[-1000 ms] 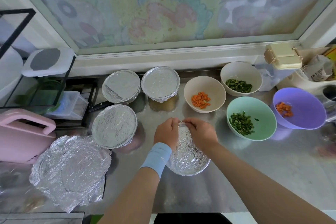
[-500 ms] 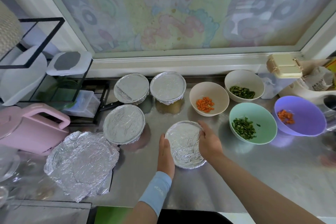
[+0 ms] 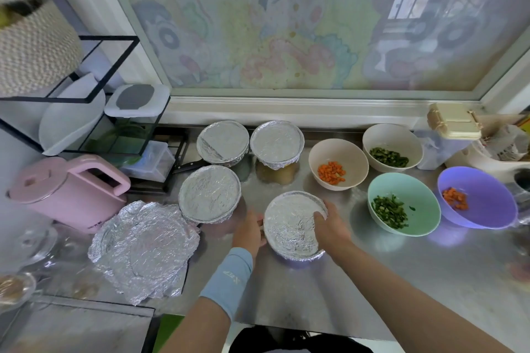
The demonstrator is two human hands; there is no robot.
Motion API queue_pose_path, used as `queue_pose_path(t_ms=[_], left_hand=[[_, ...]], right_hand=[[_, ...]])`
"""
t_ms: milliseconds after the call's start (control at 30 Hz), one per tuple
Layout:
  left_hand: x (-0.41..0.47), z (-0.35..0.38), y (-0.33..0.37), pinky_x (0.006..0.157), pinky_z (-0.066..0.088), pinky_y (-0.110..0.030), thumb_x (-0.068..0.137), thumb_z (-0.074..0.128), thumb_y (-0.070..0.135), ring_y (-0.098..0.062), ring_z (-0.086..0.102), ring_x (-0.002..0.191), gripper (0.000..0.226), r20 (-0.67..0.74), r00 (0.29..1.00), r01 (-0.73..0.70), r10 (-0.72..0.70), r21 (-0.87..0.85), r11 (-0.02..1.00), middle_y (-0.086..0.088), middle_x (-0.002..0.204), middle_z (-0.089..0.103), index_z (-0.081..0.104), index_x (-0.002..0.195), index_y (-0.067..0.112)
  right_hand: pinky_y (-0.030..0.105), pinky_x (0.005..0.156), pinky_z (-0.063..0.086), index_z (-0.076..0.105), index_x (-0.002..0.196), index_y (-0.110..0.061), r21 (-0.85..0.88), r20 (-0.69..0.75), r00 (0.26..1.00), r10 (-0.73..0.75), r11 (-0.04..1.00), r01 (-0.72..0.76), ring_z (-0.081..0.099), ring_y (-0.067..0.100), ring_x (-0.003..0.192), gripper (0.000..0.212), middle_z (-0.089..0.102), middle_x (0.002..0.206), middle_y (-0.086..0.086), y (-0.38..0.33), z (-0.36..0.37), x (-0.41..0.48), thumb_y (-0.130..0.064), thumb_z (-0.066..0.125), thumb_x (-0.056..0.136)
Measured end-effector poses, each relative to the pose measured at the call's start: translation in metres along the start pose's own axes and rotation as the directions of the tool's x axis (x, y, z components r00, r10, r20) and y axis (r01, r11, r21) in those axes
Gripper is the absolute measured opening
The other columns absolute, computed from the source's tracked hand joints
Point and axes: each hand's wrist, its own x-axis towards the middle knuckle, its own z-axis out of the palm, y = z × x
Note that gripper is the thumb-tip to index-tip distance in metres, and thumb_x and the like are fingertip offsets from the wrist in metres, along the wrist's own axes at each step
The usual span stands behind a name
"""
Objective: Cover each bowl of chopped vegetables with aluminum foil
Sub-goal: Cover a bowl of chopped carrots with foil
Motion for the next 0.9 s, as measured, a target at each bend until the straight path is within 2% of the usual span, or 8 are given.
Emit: queue_pose_path(t_ms=[100, 167, 267, 467, 600, 733, 800, 900], left_hand=[[0.040, -0.003, 0.000, 0.092, 0.050, -0.050, 0.087, 0.033, 0.047, -0.041, 0.060, 0.104, 0.032, -0.016, 0.986, -0.158, 0.166, 0.218, 0.963, -0.011, 0.097, 0.058, 0.053, 0.079, 0.024], [0.071, -0.007, -0.001, 0.096, 0.046, -0.059, 0.081, 0.029, 0.044, -0.048, 0.055, 0.113, 0.038, 0.022, 0.979, -0.198, 0.201, 0.305, 0.931, -0.015, 0.105, 0.055, 0.055, 0.092, 0.017], [0.040, -0.009, 0.033, 0.100, 0.044, -0.053, 0.102, 0.032, 0.024, -0.045, 0.054, 0.115, 0.040, -0.017, 0.961, -0.242, 0.276, 0.430, 0.870, -0.026, 0.121, 0.058, 0.056, 0.119, -0.003], [0.030, -0.002, 0.048, 0.094, 0.037, -0.031, 0.103, 0.036, 0.029, -0.022, 0.051, 0.108, 0.035, -0.013, 0.934, -0.308, 0.356, 0.474, 0.825, -0.005, 0.128, 0.056, 0.055, 0.126, 0.011], [0.027, 0.005, 0.048, 0.111, 0.034, -0.038, 0.101, 0.045, 0.029, -0.024, 0.042, 0.135, 0.045, 0.068, 0.882, -0.410, 0.466, 0.599, 0.688, -0.003, 0.149, 0.043, 0.043, 0.145, 0.020], [0.034, 0.014, 0.050, 0.116, 0.031, -0.043, 0.095, 0.055, 0.035, -0.023, 0.028, 0.144, 0.054, 0.227, 0.830, -0.476, 0.509, 0.764, 0.435, 0.000, 0.156, 0.032, 0.038, 0.146, 0.027], [0.039, 0.017, 0.045, 0.120, 0.020, -0.045, 0.096, 0.050, 0.043, -0.024, 0.010, 0.150, 0.061, 0.268, 0.851, -0.435, 0.452, 0.842, 0.319, 0.001, 0.163, 0.012, 0.028, 0.151, 0.027], [0.040, 0.018, 0.032, 0.120, 0.013, -0.044, 0.099, 0.042, 0.042, -0.026, 0.002, 0.151, 0.062, 0.207, 0.888, -0.369, 0.411, 0.854, 0.367, 0.001, 0.165, 0.001, 0.020, 0.154, 0.023]], right_hand=[[0.043, 0.105, 0.043, 0.031, 0.147, -0.027, 0.111, 0.070, 0.998, 0.000, 0.994, -0.008, 0.051, 0.029, 0.122, 0.049, 0.050, 0.140, 0.007, -0.012, 0.001, 0.003, -0.028, 0.046, 0.101], [0.040, 0.104, 0.040, 0.030, 0.148, -0.024, 0.147, 0.123, 0.992, 0.000, 0.989, -0.018, 0.048, 0.027, 0.123, 0.050, 0.048, 0.140, 0.006, -0.018, 0.000, 0.008, -0.027, 0.047, 0.101], [0.045, 0.105, 0.042, 0.030, 0.147, -0.028, 0.169, 0.203, 0.979, -0.012, 0.985, -0.023, 0.049, 0.026, 0.122, 0.054, 0.048, 0.141, 0.002, -0.025, -0.001, 0.019, -0.029, 0.051, 0.098], [0.053, 0.109, 0.039, 0.027, 0.150, -0.031, 0.238, 0.327, 0.945, 0.000, 0.968, -0.082, 0.045, 0.028, 0.128, 0.053, 0.044, 0.143, 0.000, -0.029, 0.000, 0.030, -0.027, 0.048, 0.101], [0.041, 0.114, 0.031, 0.020, 0.154, -0.024, 0.127, 0.223, 0.974, 0.046, 0.989, -0.076, 0.036, 0.027, 0.139, 0.061, 0.035, 0.153, 0.001, -0.034, -0.007, 0.032, -0.033, 0.047, 0.100], [0.039, 0.085, 0.057, 0.063, 0.116, -0.009, -0.135, 0.088, 0.973, 0.211, 0.971, -0.199, 0.069, 0.030, 0.096, 0.028, 0.070, 0.107, 0.012, -0.041, -0.030, 0.023, -0.015, 0.052, 0.091], [0.045, 0.079, 0.059, 0.060, 0.090, -0.006, 0.070, 0.197, 0.934, 0.299, 0.946, -0.318, 0.069, 0.034, 0.082, 0.014, 0.066, 0.088, 0.017, -0.043, -0.031, 0.008, -0.011, 0.048, 0.094], [0.040, 0.066, 0.051, 0.058, 0.090, -0.003, 0.279, 0.363, 0.870, 0.334, 0.852, -0.443, 0.059, 0.029, 0.067, 0.015, 0.060, 0.079, 0.016, -0.044, -0.017, -0.004, -0.007, 0.044, 0.088]])
